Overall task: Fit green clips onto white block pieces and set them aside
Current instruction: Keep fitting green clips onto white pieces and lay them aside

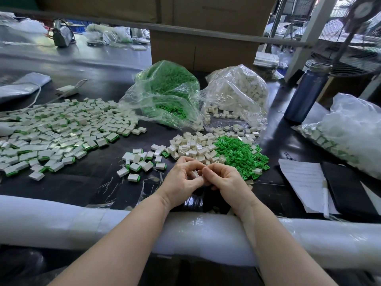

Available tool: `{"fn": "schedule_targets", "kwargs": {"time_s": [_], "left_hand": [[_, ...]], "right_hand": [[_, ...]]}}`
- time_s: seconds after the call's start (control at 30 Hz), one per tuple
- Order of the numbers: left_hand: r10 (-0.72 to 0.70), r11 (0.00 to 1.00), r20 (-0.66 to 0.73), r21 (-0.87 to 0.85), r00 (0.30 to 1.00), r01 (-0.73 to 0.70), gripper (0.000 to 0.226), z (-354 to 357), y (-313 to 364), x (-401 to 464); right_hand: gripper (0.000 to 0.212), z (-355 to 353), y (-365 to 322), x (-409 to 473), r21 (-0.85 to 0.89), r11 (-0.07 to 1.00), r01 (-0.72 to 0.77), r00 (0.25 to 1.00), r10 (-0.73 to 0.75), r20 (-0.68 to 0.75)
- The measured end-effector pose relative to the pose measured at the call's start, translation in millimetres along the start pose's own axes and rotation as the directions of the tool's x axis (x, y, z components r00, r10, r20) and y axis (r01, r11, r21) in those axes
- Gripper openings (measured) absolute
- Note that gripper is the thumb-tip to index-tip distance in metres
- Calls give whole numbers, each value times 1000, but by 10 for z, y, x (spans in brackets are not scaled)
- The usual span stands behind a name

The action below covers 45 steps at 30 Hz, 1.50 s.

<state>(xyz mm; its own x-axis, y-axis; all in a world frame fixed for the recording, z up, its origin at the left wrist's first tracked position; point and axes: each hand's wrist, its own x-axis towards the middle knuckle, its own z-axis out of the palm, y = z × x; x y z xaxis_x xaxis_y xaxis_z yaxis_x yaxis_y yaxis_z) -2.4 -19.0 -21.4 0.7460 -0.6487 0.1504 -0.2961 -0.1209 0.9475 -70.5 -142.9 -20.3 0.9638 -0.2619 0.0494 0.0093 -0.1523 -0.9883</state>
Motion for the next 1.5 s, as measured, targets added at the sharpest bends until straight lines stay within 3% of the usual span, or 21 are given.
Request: {"fn": "schedule_targets", "kwargs": {"time_s": [0.27, 0.73, 1.5], "left_hand": [[-1, 999, 20, 42, 1000, 0, 15, 0, 2, 4], [45, 986, 96, 155, 994, -59, 29, 26, -90, 24], [50, 984, 101, 167, 994, -67, 26, 34, -83, 31]], "right_hand": [[16, -17, 3, -9, -26, 1000, 7, 1000, -6, 18], [17, -38, 18, -4, 108, 994, 5, 1000, -5, 4], [15, -46, 27, -7, 184, 983, -15, 1000, 13, 10]]}}
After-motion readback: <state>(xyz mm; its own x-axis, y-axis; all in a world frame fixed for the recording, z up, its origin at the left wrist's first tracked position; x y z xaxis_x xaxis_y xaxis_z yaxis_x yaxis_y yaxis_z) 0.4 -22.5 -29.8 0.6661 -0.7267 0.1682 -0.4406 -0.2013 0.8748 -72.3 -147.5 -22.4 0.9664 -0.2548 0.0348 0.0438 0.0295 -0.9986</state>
